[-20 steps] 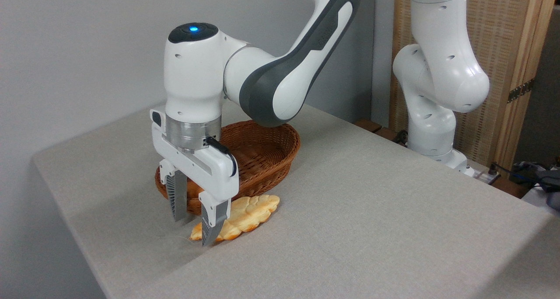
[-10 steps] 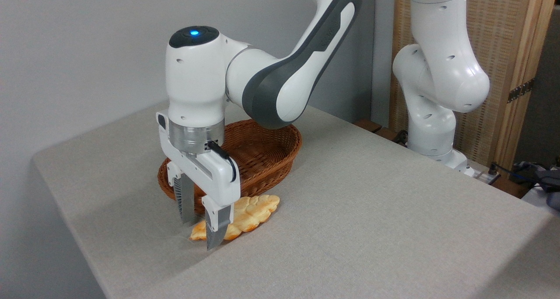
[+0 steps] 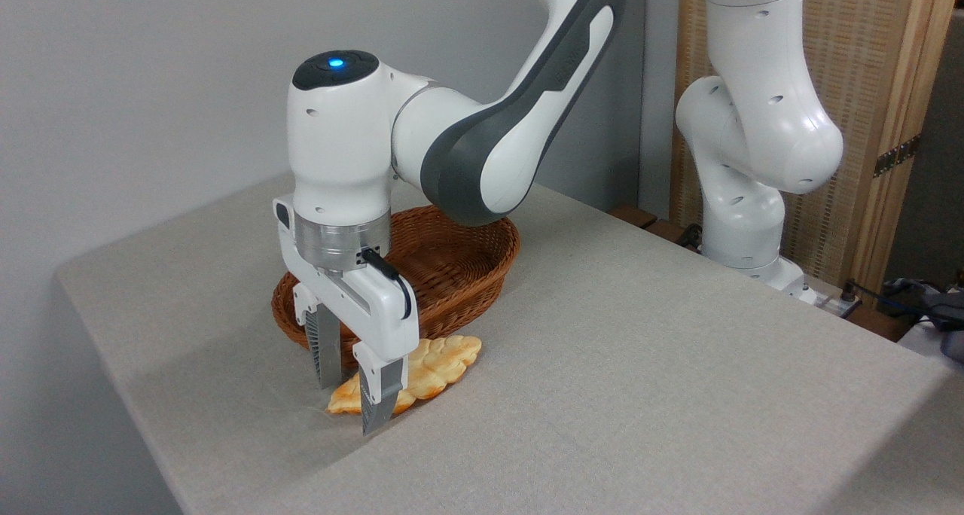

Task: Put bread into the basket
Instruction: 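Lower the gripper around the leaf-shaped bread's edge, then close the gripper on the leaf-shaped bread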

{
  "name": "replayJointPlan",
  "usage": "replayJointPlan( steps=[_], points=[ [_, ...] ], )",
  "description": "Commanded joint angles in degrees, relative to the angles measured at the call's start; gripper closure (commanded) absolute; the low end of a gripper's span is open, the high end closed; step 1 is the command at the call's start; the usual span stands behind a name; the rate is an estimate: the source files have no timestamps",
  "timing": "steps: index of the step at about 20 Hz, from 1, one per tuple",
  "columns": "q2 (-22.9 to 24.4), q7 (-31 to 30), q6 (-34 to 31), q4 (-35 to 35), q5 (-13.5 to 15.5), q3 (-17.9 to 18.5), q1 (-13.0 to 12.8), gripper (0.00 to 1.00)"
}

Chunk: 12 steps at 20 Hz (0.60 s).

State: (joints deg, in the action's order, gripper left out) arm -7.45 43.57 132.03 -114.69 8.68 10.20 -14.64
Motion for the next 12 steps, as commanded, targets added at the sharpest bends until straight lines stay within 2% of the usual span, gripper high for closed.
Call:
replayJointPlan(
  steps=[1, 6, 12],
  points=[
    [0.1, 0.8, -1.5, -0.2, -0.3, 0.3, 0.0, 0.64],
    [0.0, 0.9, -1.5, -0.2, -0.2, 0.3, 0.0, 0.7],
    [-0.1, 1.3, -1.5, -0.2, -0.2, 1.3, 0.0, 0.7]
  ],
)
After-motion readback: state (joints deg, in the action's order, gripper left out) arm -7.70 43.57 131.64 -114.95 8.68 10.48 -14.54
